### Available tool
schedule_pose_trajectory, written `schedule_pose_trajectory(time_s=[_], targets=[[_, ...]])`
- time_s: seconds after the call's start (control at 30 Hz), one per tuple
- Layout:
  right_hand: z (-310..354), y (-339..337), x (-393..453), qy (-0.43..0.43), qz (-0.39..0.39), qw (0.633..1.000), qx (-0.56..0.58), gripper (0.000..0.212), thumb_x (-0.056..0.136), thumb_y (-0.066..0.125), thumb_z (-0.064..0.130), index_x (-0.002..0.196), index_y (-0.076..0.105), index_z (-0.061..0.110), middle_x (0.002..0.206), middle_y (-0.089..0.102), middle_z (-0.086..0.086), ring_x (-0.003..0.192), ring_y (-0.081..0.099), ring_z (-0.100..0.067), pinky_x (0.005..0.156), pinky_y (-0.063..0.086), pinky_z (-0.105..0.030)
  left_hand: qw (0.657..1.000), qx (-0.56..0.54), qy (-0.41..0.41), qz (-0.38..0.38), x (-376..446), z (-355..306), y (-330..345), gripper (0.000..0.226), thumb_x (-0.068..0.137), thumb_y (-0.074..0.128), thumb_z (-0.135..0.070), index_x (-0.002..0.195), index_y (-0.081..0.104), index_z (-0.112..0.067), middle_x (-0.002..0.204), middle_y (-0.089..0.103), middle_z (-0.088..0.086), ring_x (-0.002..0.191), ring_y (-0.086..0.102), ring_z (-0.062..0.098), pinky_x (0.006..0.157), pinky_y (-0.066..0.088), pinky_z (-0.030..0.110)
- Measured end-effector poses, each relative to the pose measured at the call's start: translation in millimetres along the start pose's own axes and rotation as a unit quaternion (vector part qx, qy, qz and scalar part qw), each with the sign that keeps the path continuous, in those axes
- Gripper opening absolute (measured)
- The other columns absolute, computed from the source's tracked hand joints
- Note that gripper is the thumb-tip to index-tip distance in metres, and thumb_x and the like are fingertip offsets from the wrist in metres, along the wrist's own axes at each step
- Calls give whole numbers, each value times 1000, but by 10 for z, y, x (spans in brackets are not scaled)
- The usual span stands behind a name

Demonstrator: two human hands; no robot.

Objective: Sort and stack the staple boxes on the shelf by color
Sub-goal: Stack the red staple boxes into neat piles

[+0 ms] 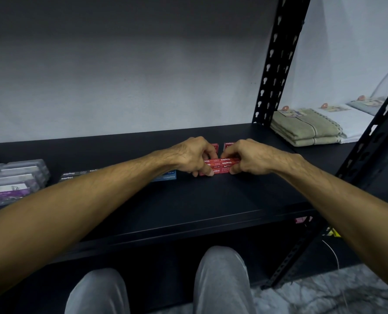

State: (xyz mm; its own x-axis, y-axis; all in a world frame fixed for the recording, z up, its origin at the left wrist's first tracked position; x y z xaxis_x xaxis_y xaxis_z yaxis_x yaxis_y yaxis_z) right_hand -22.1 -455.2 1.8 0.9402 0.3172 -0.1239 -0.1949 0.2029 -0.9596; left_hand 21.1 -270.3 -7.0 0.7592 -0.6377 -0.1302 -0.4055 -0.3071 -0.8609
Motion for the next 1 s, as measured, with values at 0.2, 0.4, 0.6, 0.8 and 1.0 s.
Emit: schedule_pose_trajectory(time_s=[0.2, 0.4, 0.6, 0.8, 1.0], targets=[[-6, 5, -4, 4, -5, 1000, 6, 42, 85, 74, 27, 125, 62, 30, 104, 61, 11, 89, 58, -7, 79, 43, -25, 1000, -8, 0, 9, -2, 0, -7, 41, 80, 79, -25, 118, 65, -21, 95, 70, -5, 58, 66, 10, 54, 54, 22], [-22, -8, -21, 25, -9, 999, 22, 53, 79, 79, 33, 129, 60, 32, 109, 62, 11, 91, 57, -7, 80, 43, -25, 1000, -8, -11, 15, -19, -25, -13, 50, 79, 80, -33, 124, 62, -20, 101, 70, -3, 58, 67, 9, 50, 52, 21], [-105, -217, -67, 56, -12, 996, 62, 70, 72, 78, 53, 135, 55, 32, 125, 62, 9, 108, 60, -10, 101, 47, -35, 996, -3, -23, -84, -100, -36, -286, 49, 82, 66, -60, 117, 63, -25, 103, 65, -11, 57, 69, 11, 57, 56, 27], [-275, -331, 71, 80, -96, 988, 89, 45, 90, 66, 37, 133, 57, 26, 127, 64, 2, 90, 59, -6, 92, 48, -31, 987, -39, -44, -153, 86, 183, -426, 26, 95, 60, -36, 115, 66, -20, 121, 64, -3, 59, 68, 13, 47, 48, 19], [-450, -206, 296, 109, -130, 978, 121, 36, 99, 53, 31, 134, 58, 23, 130, 63, -1, 81, 56, -7, 89, 47, -29, 993, -56, -38, -94, 328, 205, -230, 33, 95, 61, -31, 126, 61, -19, 114, 66, 0, 73, 68, 16, 51, 51, 22]])
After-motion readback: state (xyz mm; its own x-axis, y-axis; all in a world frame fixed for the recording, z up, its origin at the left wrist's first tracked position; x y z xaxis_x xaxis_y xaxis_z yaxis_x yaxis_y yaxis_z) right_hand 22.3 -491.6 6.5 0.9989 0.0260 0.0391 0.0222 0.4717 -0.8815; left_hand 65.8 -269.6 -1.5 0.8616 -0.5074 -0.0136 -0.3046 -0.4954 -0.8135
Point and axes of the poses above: each hand's wrist, its own x-axis towards the middle knuckle, its own y-axis out of the palm, z = x × y, the point moved 1 cm from there along x, towards the middle knuckle
